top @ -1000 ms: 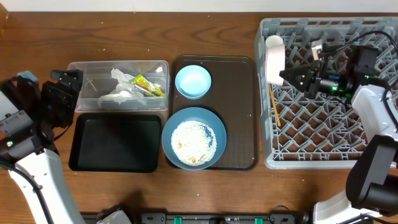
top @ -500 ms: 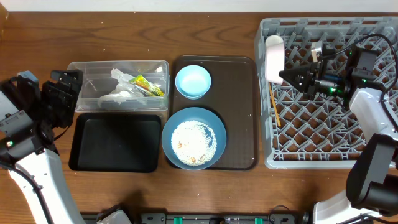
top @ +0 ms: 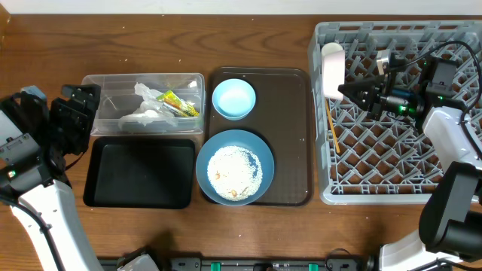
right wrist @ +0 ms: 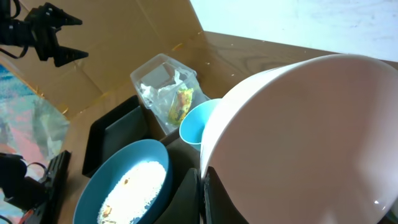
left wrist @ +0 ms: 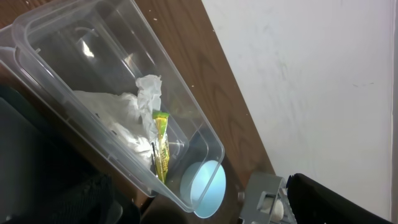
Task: Sort waste into correct bins and load items into the dishwasher rack
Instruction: 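Lift the pink bowl and carry it right over the grey rack, then lower the pink bowl into the rack's back area and release it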
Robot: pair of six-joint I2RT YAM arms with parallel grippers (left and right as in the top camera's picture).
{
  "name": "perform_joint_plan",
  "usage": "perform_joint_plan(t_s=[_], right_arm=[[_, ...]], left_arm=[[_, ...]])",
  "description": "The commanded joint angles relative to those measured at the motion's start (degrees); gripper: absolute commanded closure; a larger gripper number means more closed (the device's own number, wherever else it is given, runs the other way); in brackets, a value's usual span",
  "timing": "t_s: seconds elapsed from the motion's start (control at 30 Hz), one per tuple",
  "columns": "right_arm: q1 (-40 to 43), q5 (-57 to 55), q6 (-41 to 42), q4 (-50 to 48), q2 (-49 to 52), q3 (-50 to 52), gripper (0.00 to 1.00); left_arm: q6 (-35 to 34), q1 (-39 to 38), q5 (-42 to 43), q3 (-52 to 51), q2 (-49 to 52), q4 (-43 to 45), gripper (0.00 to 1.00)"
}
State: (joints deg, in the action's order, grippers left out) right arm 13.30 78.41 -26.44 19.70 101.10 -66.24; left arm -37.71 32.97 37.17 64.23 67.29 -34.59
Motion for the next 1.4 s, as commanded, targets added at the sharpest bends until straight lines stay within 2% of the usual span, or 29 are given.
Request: perform_joint_plan(t_s=[0.0, 0.5, 0.6, 0.63, 0.77, 1.37], right_arm=[[-0.57, 0.72, -1.03, -0.76, 2.43, 0.42, 0.99], [-1.16, -0.55, -0.83, -1.97, 5.09, 0.42, 0.99], [-1.03, 6.19, -0.42, -5.07, 5.09, 0.42, 0.99], [-0.92, 10.95, 0.55, -7.69, 5.09, 0.42, 0.99], [-1.36, 10.8, 12.17, -15.34, 4.98, 0.35, 0.99], [-1.05, 6.12, 5.35, -13.92, 5.64, 5.18, 0.99]], left_arm=[[-0.11, 0.35, 0.52, 0.5, 0.17, -0.13, 0.09], [-0.11, 0.35, 0.52, 0.5, 0.17, -0.11, 0.09], [-0.11, 0.33, 0.52, 0.5, 0.17, -0.11, 0.09], [-0.11, 0.33, 0.52, 0.5, 0.17, -0.11, 0.09], [-0.11, 0.35, 0.52, 0.5, 0.17, -0.13, 0.09], [-0.11, 0.35, 0.52, 0.5, 0.17, -0.13, 0.09]])
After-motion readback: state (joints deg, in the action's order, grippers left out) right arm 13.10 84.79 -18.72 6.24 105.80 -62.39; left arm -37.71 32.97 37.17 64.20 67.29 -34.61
